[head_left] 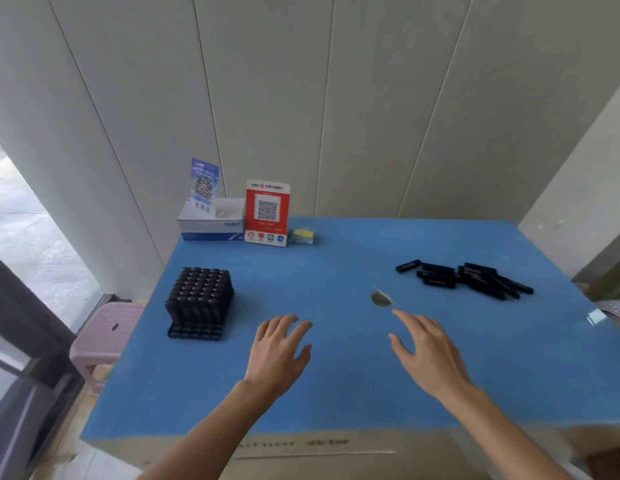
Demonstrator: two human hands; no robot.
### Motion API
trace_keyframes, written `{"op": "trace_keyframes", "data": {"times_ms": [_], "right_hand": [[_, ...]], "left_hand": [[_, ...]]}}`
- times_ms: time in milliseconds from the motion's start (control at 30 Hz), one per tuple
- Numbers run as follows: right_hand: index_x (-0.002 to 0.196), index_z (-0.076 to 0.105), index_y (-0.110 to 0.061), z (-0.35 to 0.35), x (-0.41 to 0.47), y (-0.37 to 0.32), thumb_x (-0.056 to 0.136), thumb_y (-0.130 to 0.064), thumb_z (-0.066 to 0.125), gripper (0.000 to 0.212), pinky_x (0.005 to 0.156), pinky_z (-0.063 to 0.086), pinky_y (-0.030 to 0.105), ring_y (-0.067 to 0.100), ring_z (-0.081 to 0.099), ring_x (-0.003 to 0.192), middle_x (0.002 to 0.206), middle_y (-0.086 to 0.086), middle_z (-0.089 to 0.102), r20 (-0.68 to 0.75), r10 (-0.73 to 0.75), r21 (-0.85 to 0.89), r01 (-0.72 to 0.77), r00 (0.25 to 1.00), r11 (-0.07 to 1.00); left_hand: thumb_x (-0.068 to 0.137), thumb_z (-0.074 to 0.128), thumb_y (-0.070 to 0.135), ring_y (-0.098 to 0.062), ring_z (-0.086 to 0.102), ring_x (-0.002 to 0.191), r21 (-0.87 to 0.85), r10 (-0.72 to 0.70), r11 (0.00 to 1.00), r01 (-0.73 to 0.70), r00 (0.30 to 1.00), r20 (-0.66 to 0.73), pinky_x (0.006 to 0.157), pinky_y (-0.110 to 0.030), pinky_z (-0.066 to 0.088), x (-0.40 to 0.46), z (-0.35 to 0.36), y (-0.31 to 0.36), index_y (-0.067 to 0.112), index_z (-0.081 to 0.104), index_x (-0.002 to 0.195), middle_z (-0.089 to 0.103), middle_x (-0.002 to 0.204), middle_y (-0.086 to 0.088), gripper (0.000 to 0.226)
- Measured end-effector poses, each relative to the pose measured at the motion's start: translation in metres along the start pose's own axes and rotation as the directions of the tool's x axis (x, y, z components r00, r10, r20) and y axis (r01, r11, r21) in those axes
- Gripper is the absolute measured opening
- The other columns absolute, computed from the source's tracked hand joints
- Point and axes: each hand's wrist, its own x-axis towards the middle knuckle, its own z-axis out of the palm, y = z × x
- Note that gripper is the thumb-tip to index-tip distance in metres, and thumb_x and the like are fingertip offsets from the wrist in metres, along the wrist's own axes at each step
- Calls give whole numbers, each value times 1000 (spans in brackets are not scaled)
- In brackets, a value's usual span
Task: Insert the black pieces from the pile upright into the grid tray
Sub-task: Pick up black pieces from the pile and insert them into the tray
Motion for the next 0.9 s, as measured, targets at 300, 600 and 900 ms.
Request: {"op": "trace_keyframes", "data": {"times_ms": [300,600,900], "right_hand": [[135,46,-20,-50,-38,121,92,-35,53,46,84,46,30,19,51,112,118,-1,58,47,99,14,-100,994,995],[134,46,-20,-62,0,198,93,-33,51,43,80,41,24,16,49,113,117,-3,58,74,138,-16,-137,988,990],[133,44,-23,-58,78,277,95,-34,46,40,80,43,23,14,48,111,116,-5,56,154,157,-56,-150,976,987]], "left_hand": [[77,70,34,-21,61,98,-59,-14,998,20,994,111,85,-36,47,19,38,116,27,59,112,62,108,1,37],[83,62,33,-22,58,104,-137,6,990,16,988,154,91,-37,43,81,98,178,25,59,116,62,112,0,34],[94,45,38,-17,43,122,-182,-30,981,65,982,189,104,-30,25,176,147,215,27,46,132,49,131,5,39]]}}
